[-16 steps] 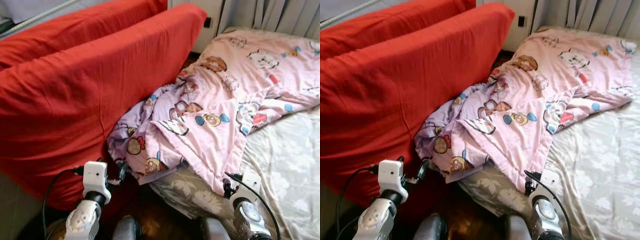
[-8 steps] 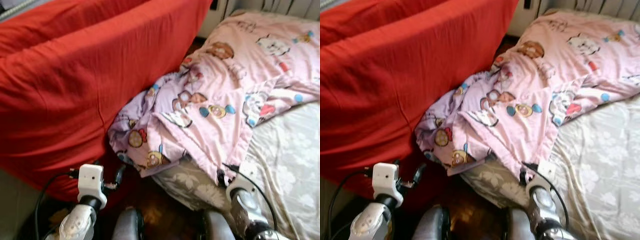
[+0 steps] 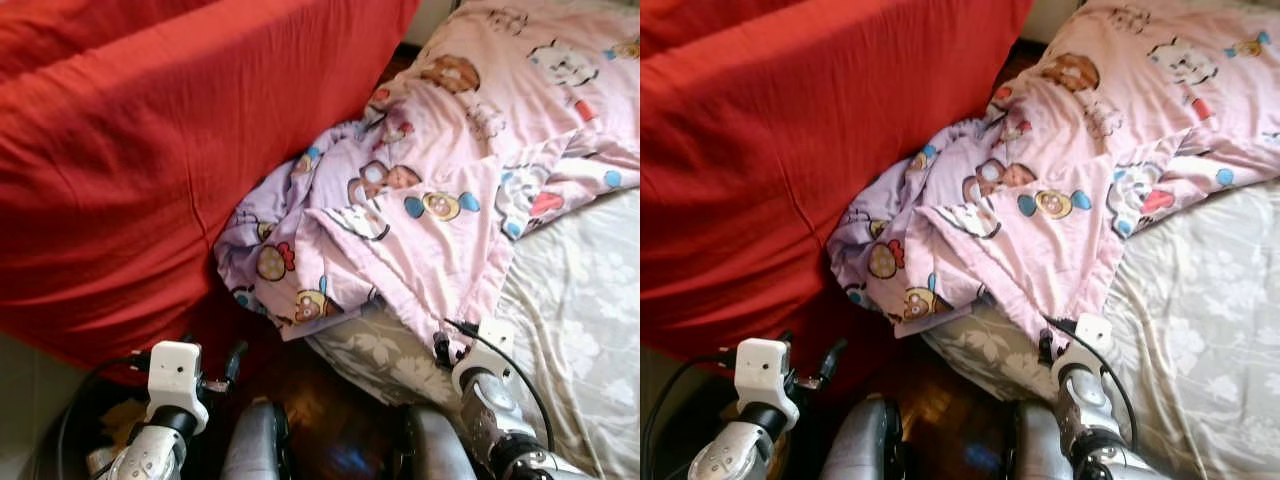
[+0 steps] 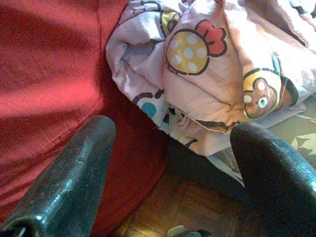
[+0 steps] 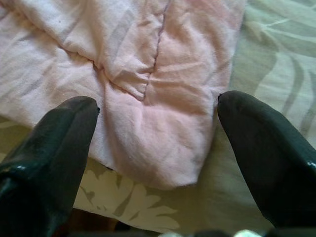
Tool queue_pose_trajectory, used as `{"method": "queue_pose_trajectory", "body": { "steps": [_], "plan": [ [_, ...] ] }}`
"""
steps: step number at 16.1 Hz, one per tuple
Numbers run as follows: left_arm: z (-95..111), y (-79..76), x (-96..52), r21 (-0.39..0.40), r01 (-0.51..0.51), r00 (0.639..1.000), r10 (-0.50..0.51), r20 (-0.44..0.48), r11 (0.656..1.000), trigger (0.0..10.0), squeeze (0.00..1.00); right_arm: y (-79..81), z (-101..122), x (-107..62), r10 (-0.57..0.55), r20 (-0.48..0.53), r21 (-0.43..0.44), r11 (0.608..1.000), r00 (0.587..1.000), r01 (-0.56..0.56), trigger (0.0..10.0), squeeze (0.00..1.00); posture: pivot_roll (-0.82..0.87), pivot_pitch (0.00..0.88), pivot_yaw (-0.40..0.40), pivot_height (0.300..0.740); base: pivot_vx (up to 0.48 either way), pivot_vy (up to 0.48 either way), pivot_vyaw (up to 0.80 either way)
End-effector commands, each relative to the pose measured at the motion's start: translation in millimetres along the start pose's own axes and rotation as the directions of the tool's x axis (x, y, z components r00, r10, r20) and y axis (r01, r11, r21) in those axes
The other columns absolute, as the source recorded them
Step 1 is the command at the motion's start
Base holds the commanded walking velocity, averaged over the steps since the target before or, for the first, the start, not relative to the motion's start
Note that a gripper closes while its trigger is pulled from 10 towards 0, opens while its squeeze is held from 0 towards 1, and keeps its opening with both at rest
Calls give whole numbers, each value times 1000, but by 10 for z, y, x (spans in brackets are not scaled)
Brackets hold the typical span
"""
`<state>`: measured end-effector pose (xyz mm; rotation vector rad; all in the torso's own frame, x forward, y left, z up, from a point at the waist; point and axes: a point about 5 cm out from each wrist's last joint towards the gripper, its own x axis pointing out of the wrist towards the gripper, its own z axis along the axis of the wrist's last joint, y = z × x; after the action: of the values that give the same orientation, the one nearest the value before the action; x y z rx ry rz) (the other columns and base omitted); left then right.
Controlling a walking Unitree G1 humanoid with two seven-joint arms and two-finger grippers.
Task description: Clean up the room
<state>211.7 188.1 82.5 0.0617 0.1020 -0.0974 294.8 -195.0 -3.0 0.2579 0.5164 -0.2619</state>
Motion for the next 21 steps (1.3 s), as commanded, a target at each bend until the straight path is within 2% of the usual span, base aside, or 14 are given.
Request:
{"method": "queue_pose_trajectory", "body": {
  "steps": [1,6,13,17,18,19,20,21],
  "plan": [
    [-27,41,-68,-2,-16,999,16,-29,1000,10000,0,-3,-96,-18,-14,-44,28,999,999,15,10000,0,159,287,78,620,0,0,0],
    [-22,56,-130,1,-22,999,22,-44,1000,10000,0,14,-114,-19,-15,-58,36,999,998,17,10000,0,166,303,80,620,0,0,0],
    [-24,31,-138,-2,-16,998,16,-58,1000,10000,0,-75,-220,-54,-96,-86,84,991,992,103,10000,0,159,296,81,620,0,0,0],
    [-26,27,-128,1,-13,998,13,-59,1000,10000,0,0,-269,-62,-52,-111,118,991,993,65,10000,0,162,294,82,620,0,0,0],
    [-30,35,-133,2,-15,998,15,-61,1000,10000,0,41,-268,-60,-28,-111,114,993,993,40,4549,0,163,288,80,620,0,0,0],
    [-33,39,-135,4,-16,998,17,-62,1000,10000,0,57,-265,-59,-23,-109,110,993,994,35,1647,0,163,288,80,620,0,0,0],
    [-34,39,-134,4,-17,998,18,-62,1000,10000,0,58,-260,-58,-24,-107,113,993,994,36,0,0,163,288,80,620,0,0,0],
    [-37,35,-128,3,-18,998,18,-62,1000,10000,0,62,-249,-55,-22,-102,117,993,995,34,0,0,162,285,79,620,0,0,0]
  ]
}}
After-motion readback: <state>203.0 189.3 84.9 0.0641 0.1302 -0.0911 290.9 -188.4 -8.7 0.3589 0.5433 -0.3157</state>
